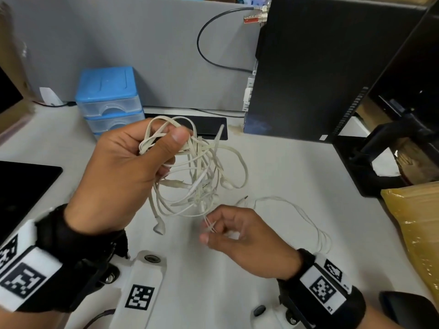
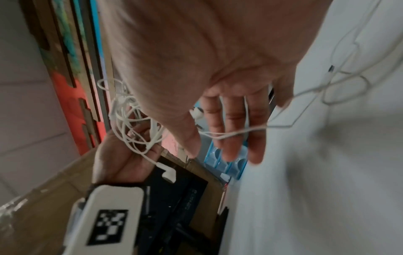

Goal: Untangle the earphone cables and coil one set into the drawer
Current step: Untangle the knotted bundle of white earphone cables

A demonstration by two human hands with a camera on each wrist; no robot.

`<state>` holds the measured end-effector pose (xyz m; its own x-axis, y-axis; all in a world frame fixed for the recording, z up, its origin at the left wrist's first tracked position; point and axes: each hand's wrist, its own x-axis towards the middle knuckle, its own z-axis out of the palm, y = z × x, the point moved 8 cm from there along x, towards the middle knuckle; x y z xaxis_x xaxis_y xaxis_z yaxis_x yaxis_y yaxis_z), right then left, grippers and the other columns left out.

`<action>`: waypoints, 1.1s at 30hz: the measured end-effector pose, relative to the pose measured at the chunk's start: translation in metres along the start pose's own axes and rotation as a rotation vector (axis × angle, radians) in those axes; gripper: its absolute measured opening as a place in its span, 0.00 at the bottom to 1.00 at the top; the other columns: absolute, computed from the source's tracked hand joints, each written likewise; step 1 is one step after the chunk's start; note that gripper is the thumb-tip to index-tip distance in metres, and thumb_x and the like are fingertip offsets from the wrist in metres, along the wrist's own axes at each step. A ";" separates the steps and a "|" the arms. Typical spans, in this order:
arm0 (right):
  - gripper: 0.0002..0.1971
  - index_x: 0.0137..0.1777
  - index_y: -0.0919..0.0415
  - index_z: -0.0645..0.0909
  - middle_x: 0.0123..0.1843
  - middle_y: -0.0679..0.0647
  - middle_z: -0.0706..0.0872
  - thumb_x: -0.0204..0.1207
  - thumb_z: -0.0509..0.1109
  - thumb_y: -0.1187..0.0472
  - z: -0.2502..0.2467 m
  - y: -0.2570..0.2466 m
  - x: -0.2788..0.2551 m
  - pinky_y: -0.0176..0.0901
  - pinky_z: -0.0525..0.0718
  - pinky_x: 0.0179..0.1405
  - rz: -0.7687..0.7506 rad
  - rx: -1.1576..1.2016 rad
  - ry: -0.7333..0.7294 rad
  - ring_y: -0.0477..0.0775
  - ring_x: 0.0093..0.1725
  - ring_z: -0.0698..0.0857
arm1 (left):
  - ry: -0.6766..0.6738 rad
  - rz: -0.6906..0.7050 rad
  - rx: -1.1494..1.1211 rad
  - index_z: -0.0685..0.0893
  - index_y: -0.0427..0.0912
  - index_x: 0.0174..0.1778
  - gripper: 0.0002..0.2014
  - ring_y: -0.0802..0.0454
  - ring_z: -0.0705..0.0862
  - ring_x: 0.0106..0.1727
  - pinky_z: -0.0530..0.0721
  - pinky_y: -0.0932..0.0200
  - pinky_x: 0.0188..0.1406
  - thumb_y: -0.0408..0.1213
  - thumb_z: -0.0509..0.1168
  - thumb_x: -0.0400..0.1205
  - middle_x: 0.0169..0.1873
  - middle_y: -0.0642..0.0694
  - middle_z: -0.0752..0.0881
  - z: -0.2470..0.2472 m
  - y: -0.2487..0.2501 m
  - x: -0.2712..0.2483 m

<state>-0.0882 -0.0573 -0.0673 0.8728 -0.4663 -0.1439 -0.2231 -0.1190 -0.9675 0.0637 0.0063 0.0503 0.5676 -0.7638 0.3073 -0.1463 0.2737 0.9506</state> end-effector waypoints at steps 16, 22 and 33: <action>0.08 0.48 0.65 0.87 0.45 0.54 0.89 0.71 0.70 0.66 -0.029 -0.047 -0.012 0.43 0.84 0.49 -0.344 0.307 0.069 0.53 0.46 0.87 | -0.539 -0.022 -0.087 0.93 0.53 0.42 0.14 0.57 0.84 0.33 0.79 0.68 0.32 0.58 0.74 0.72 0.35 0.54 0.90 0.034 0.007 -0.019; 0.08 0.44 0.65 0.85 0.34 0.48 0.86 0.73 0.65 0.67 -0.060 -0.059 -0.018 0.26 0.75 0.31 -0.347 0.240 0.263 0.40 0.30 0.80 | -0.546 -0.146 0.124 0.92 0.48 0.49 0.13 0.55 0.86 0.40 0.81 0.68 0.41 0.50 0.76 0.73 0.39 0.44 0.91 0.029 -0.034 -0.010; 0.15 0.46 0.66 0.83 0.23 0.53 0.64 0.76 0.62 0.53 -0.074 -0.032 -0.012 0.37 0.55 0.21 -0.058 0.421 0.381 0.49 0.23 0.58 | -0.665 -0.273 0.253 0.91 0.48 0.48 0.09 0.53 0.89 0.43 0.85 0.61 0.48 0.38 0.77 0.72 0.42 0.46 0.92 0.051 -0.067 -0.025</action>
<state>-0.1233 -0.1124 -0.0193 0.6428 -0.7620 -0.0789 0.0806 0.1697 -0.9822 0.0181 -0.0223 -0.0189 0.0147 -0.9984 -0.0552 -0.2978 -0.0571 0.9529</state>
